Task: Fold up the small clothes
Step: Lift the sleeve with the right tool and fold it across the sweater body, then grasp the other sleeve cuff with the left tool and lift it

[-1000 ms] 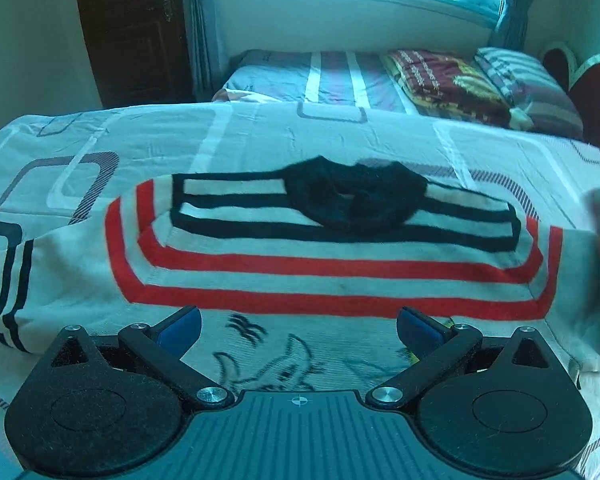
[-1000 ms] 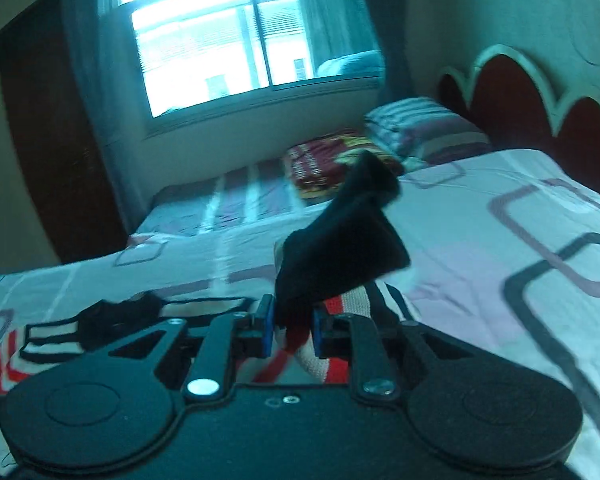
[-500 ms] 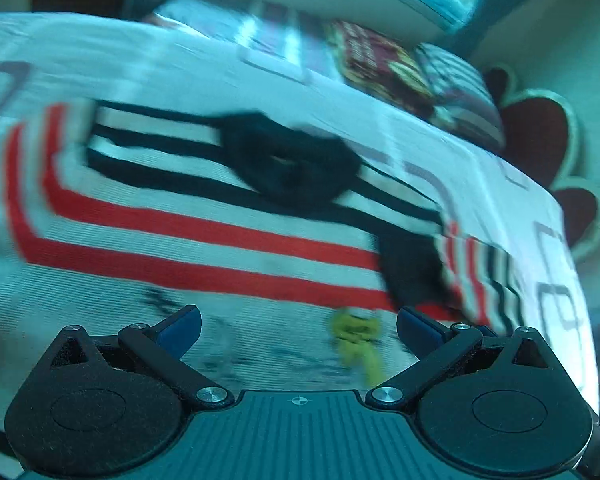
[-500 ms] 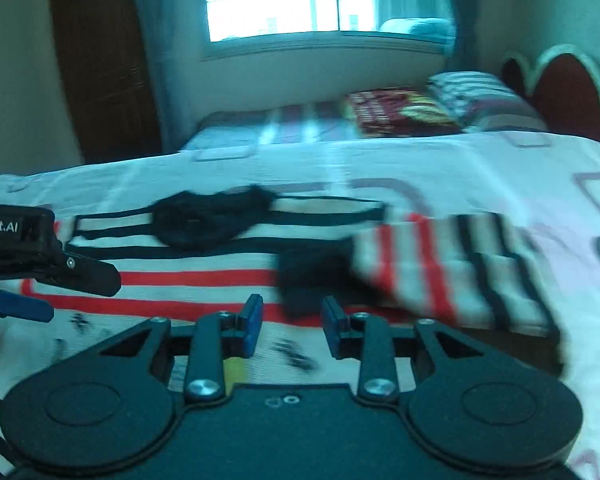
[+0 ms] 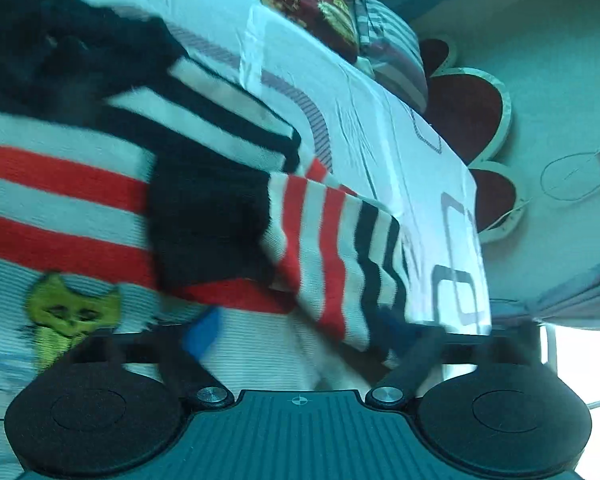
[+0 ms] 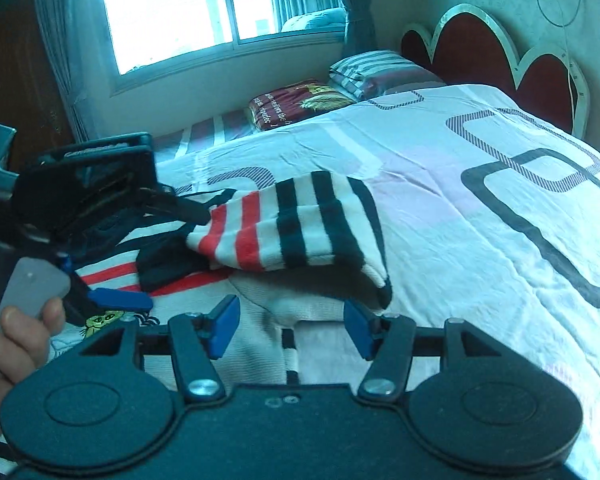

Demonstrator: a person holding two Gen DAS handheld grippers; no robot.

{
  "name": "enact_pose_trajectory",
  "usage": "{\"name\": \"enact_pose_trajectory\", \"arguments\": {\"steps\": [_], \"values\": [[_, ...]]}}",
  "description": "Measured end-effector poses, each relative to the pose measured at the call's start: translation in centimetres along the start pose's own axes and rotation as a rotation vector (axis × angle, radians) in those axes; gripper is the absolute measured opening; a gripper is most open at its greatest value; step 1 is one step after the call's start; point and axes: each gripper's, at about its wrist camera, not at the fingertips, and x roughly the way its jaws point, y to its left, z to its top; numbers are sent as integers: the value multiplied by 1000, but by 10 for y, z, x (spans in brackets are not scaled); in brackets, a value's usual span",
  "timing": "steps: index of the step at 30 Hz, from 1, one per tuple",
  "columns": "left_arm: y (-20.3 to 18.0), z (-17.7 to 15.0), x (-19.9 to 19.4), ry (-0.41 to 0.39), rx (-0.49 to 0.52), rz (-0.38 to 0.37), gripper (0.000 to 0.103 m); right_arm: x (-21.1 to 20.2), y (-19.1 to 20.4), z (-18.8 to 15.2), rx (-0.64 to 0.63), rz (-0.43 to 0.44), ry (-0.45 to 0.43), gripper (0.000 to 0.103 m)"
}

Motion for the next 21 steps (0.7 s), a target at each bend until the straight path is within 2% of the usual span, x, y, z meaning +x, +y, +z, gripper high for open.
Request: {"name": "enact_pose_trajectory", "arguments": {"steps": [2,5,7,11,14,17,21], "values": [[8,2,12,21,-102,-31,48,1,-4,0,2,4,2,57],[14,2,16,-37,-164,-45,48,3,-9,2,3,3,-2,58],[13,5,20,-71,-180,-44,48,5,-12,4,-1,-4,-2,60],[6,9,24,-135,-147,-5,47,17,-17,4,5,-43,20,61],[7,10,17,-181,-131,37,12,31,-21,5,22,-59,47,62],[15,12,-2,-256,-128,44,12,44,-20,8,56,-27,65,62],[18,17,-35,-355,-100,38,11,50,-10,10,58,-12,57,49]]}}
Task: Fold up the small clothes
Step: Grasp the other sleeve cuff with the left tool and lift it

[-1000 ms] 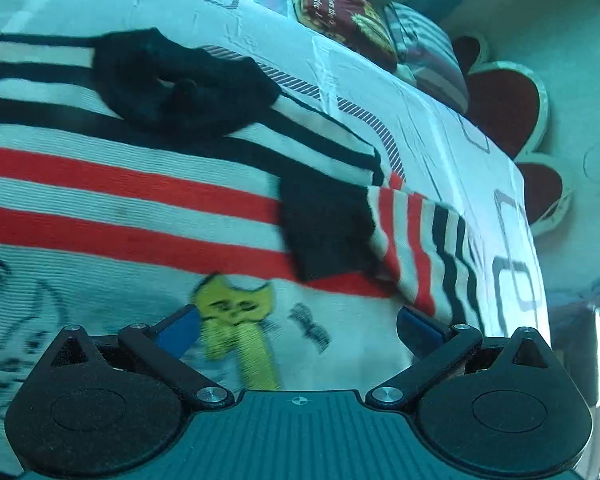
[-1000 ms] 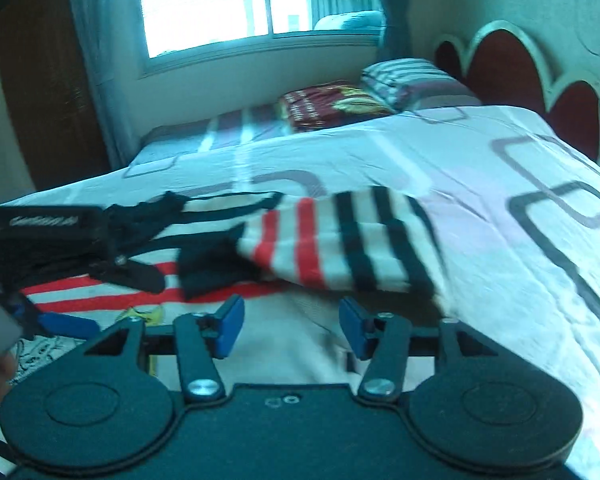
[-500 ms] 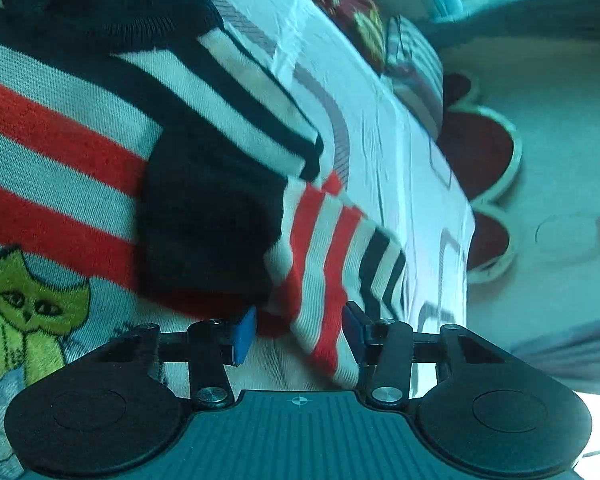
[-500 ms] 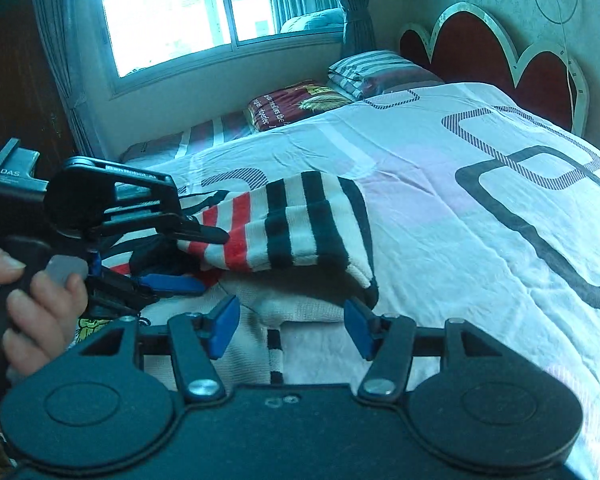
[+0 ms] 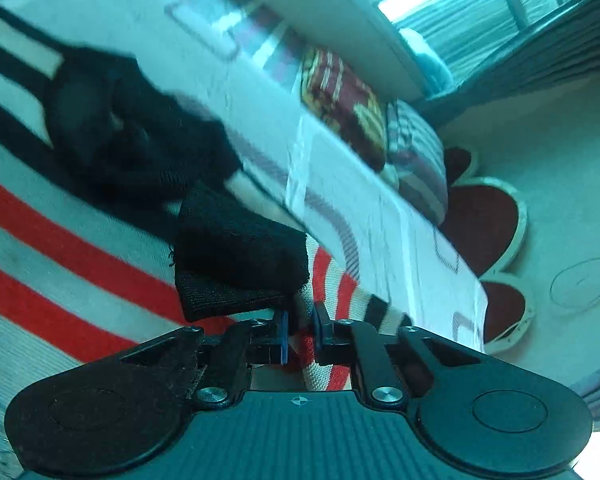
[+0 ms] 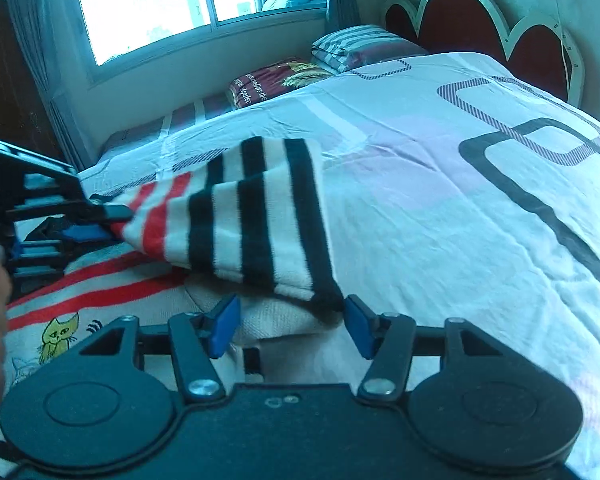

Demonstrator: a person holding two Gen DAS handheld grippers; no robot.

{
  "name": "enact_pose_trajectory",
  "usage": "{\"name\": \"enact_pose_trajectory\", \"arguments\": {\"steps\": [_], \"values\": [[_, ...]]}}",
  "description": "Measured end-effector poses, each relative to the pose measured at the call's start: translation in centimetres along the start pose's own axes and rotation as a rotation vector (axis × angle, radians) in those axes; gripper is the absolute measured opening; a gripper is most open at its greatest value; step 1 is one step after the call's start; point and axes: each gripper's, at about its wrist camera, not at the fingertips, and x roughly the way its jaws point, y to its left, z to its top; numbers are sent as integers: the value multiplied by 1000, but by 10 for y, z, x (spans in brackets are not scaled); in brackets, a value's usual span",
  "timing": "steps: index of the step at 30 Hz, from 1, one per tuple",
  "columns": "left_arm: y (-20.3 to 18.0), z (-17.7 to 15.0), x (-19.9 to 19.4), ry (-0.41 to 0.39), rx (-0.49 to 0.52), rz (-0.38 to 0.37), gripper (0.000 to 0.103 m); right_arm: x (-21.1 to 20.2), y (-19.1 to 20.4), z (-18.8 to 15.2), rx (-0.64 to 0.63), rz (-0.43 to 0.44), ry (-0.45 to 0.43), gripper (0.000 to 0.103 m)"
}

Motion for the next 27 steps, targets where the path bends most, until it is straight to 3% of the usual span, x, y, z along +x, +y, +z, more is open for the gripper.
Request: {"name": "enact_pose_trajectory", "arguments": {"steps": [1,3,4,6,7,8,9,12,14,17,20,24,25,26,27], "values": [[2,4,-12,-25,13,-9,11,-2,4,1,-11,10,-5,41],[10,14,-38,-54,64,-6,11,-6,13,3,-39,33,-5,39],[18,19,-52,-66,79,6,11,-5,18,3,-61,35,0,43],[39,29,-76,-112,94,66,11,-2,27,-1,-94,29,6,66],[48,32,-84,-130,100,103,11,1,31,-3,-102,46,19,62],[59,34,-89,-135,105,135,11,3,34,-5,-101,67,32,43],[69,35,-92,-135,99,166,11,7,39,-7,-105,68,46,34],[102,39,-95,-104,64,233,11,7,52,-13,-173,18,22,30],[115,35,-94,-102,43,234,11,5,50,-14,-185,-16,1,23],[116,29,-96,-112,48,225,11,9,28,-15,-121,-53,24,27],[115,23,-96,-117,103,243,12,9,30,-20,-153,-67,21,27],[112,33,-102,-92,167,262,12,-2,29,-17,-133,-3,68,30],[110,33,-108,-83,186,266,14,-10,28,-19,-128,16,68,33],[110,34,-114,-69,192,268,27,-17,26,-19,-121,31,67,34],[111,34,-122,-67,191,278,49,-24,24,-19,-111,50,61,35]]}}
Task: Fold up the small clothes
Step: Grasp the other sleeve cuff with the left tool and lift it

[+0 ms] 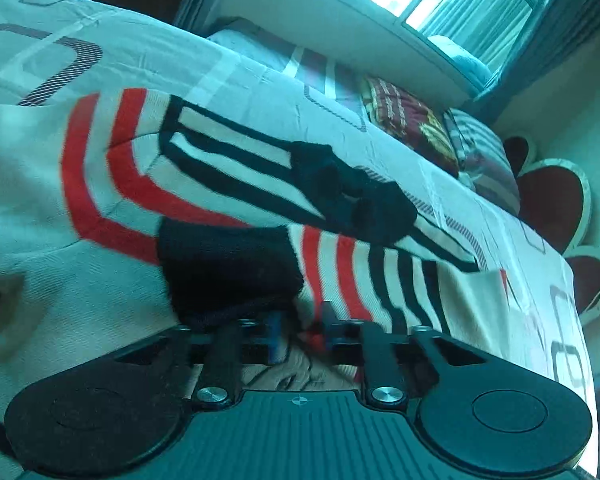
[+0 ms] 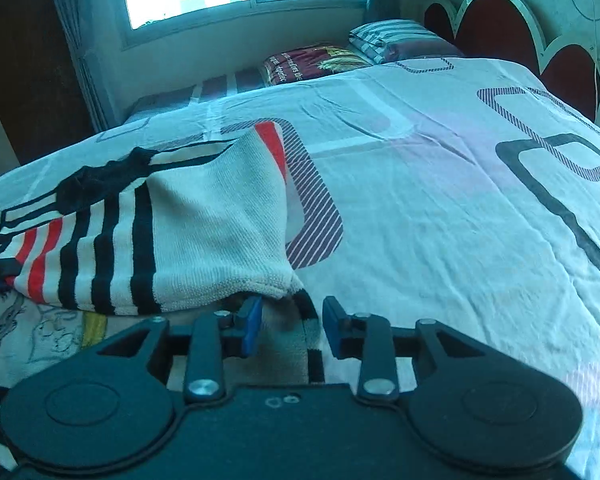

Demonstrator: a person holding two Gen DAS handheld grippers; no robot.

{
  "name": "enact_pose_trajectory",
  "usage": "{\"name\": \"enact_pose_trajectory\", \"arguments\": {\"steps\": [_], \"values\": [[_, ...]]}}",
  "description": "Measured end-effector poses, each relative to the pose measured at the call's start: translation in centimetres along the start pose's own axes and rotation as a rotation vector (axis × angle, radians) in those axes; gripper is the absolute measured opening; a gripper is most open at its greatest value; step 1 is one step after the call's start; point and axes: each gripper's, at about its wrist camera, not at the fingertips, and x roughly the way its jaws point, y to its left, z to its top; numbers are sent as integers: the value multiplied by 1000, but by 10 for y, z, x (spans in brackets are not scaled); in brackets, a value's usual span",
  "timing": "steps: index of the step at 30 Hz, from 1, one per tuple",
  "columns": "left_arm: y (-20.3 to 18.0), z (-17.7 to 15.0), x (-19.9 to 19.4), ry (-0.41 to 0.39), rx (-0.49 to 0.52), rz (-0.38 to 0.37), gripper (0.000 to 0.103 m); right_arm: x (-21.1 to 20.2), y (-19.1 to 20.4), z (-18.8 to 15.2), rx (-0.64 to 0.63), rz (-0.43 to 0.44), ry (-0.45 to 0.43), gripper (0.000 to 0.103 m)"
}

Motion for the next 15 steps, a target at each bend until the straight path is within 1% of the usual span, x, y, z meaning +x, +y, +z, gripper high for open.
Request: {"name": "enact_pose_trajectory", "arguments": {"steps": [1,2,3,5,7,10,12,14,15], "values": [[4,0,-9,-16,-2,18,58,-6,-1,1,14,13,-16,36],[6,-1,-21,-44,-3,32,68,-9,-2,5,31,20,-34,41],[10,-3,-30,-64,5,37,68,-10,-3,11,45,26,-49,48],[14,-11,-46,-87,20,46,69,-3,-2,24,60,30,-71,55],[14,-5,-45,-94,30,38,68,13,0,37,66,44,-66,55],[7,2,-36,-114,25,7,68,42,4,53,81,38,-44,53],[-3,5,-21,-114,47,9,68,59,3,63,99,31,-35,48],[-6,3,-5,-92,65,37,68,76,0,73,122,22,-23,46],[-4,2,4,-71,78,67,68,84,-3,78,133,18,-23,45]]}}
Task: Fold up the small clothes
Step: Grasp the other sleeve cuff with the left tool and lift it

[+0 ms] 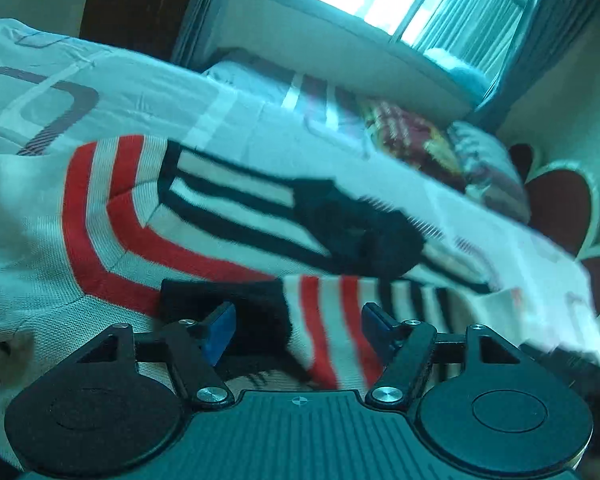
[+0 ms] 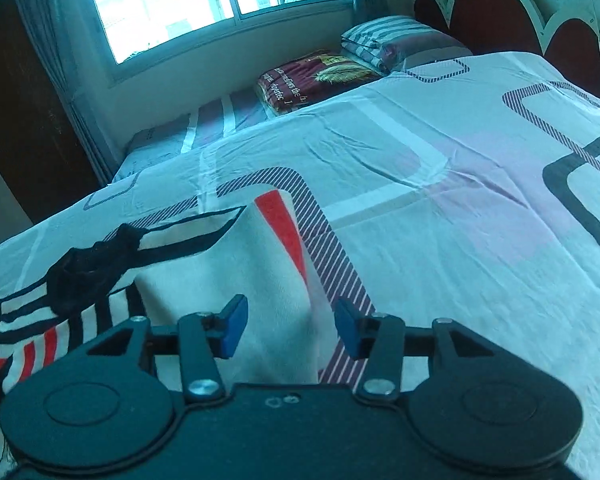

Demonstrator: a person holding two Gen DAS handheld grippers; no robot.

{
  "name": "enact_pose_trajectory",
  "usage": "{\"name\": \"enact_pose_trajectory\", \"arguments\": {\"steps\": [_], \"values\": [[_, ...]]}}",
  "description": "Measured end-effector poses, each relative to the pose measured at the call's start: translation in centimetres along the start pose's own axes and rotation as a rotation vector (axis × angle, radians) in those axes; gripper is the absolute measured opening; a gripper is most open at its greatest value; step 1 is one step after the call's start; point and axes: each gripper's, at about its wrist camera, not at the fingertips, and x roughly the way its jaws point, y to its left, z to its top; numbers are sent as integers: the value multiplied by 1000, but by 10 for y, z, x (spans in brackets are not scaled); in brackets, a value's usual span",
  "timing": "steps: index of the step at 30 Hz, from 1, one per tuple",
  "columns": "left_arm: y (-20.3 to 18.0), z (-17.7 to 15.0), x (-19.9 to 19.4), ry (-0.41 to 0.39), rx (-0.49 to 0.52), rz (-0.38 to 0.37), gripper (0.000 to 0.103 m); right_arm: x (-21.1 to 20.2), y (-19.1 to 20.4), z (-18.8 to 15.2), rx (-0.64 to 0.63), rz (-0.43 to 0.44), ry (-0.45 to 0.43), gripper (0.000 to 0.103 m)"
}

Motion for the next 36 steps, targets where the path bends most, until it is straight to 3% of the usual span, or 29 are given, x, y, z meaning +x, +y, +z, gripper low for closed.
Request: {"name": "enact_pose_trajectory", "arguments": {"steps": [3,6,9,10,12,14,16,17,18,20,23,25,27,29,31,32,36], "values": [[4,-7,3,-20,54,7,68,22,-4,13,19,9,17,45],[2,-10,1,-26,79,18,67,36,-2,21,39,51,38,27],[3,-10,-2,-26,68,38,58,39,8,21,-39,7,21,19],[5,-10,-2,-28,64,36,58,43,8,19,-66,-40,19,17],[3,-10,-1,-29,86,46,58,48,-1,19,-55,-39,12,16],[-2,-10,-1,-24,103,66,58,47,7,21,-94,-57,17,17],[-2,-8,-6,-29,78,66,58,42,8,23,-84,-20,2,17],[-2,-7,-9,-35,67,63,58,40,6,26,-70,-1,-6,26],[-1,-5,-11,-43,60,70,58,42,4,29,-56,21,7,43],[5,-3,-10,-58,44,112,59,50,0,32,-20,85,41,57],[15,-2,-4,-45,37,127,59,57,3,32,-11,104,56,38],[10,-4,-5,-40,66,140,59,56,11,32,-40,95,50,32],[12,-8,-9,-50,46,136,56,44,21,33,-89,108,5,14],[13,-14,-11,-67,60,160,47,35,28,35,-141,109,-49,13],[15,-17,-13,-73,59,179,46,50,20,35,-137,52,-4,13],[16,-18,-13,-68,51,203,41,56,14,33,-127,31,14,14],[18,-19,-16,-63,57,210,41,49,14,30,-161,-21,-6,31]]}}
